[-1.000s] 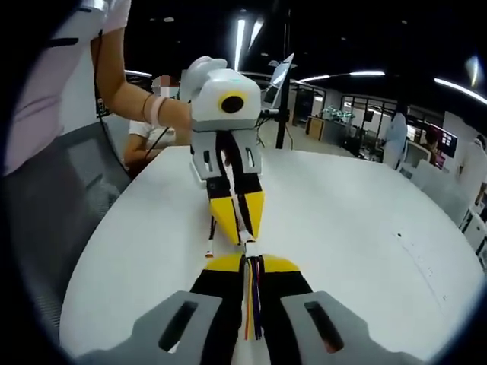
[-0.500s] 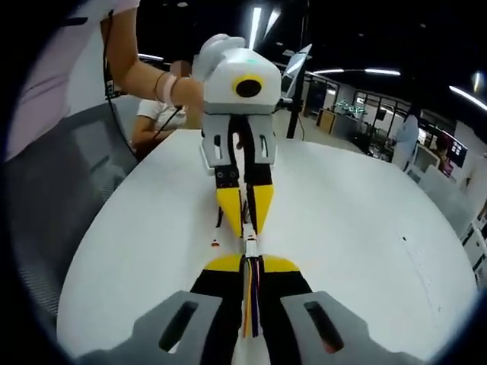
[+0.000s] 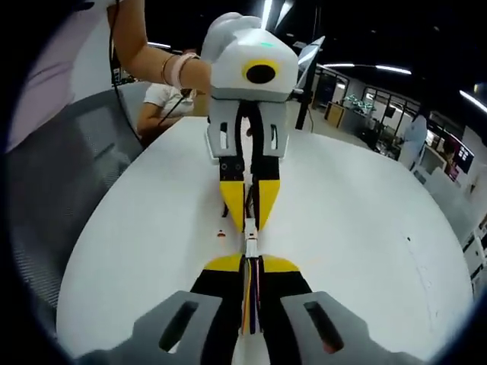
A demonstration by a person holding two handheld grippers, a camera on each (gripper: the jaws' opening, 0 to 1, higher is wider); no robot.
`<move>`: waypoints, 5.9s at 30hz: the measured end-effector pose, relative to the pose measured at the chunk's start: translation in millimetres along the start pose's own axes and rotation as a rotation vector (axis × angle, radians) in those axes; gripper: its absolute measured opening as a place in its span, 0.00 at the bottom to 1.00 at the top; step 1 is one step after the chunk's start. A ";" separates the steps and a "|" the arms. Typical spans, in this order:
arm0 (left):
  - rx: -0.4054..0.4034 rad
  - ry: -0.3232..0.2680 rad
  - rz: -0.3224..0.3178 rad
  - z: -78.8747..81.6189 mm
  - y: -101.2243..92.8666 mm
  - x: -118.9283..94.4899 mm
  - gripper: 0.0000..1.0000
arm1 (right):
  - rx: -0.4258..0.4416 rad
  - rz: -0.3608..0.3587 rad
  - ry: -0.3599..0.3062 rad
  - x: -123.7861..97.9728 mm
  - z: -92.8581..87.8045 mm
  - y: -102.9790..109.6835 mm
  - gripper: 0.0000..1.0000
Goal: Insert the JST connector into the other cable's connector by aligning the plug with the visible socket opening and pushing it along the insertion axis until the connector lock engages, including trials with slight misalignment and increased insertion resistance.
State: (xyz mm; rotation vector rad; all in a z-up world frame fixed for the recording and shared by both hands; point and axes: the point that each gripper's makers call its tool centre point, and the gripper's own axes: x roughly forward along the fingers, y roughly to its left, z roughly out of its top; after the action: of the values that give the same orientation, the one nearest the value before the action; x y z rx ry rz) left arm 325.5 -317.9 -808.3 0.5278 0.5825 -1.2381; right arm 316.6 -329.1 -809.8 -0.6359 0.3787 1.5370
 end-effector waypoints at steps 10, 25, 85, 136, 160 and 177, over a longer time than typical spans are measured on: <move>0.041 0.015 -0.009 -0.1 -3.2 1.7 0.00 | -0.002 0.002 0.025 0.9 -3.9 2.6 0.02; 0.103 0.007 -0.007 2.1 -3.5 2.5 0.00 | 0.051 -0.001 0.047 2.5 -7.6 2.0 0.02; 0.094 -0.059 0.050 2.1 8.2 1.4 0.00 | 0.064 -0.032 -0.025 4.1 10.5 -16.7 0.01; 0.058 0.000 0.085 -34.6 23.7 16.1 0.00 | 0.175 -0.064 -0.040 42.5 -16.4 -25.9 0.05; 0.661 0.212 0.400 -11.6 31.2 -11.1 0.00 | 0.151 -0.173 -0.060 7.5 -11.4 -24.0 0.13; 0.479 0.125 0.321 -17.1 25.4 0.4 0.00 | 0.157 -0.174 -0.045 8.3 -10.3 -14.4 0.12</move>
State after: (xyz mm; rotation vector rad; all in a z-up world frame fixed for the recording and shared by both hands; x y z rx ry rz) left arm 348.1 -300.7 -819.8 1.0639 0.2838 -1.0381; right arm 332.7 -327.6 -820.9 -0.4975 0.3956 1.3391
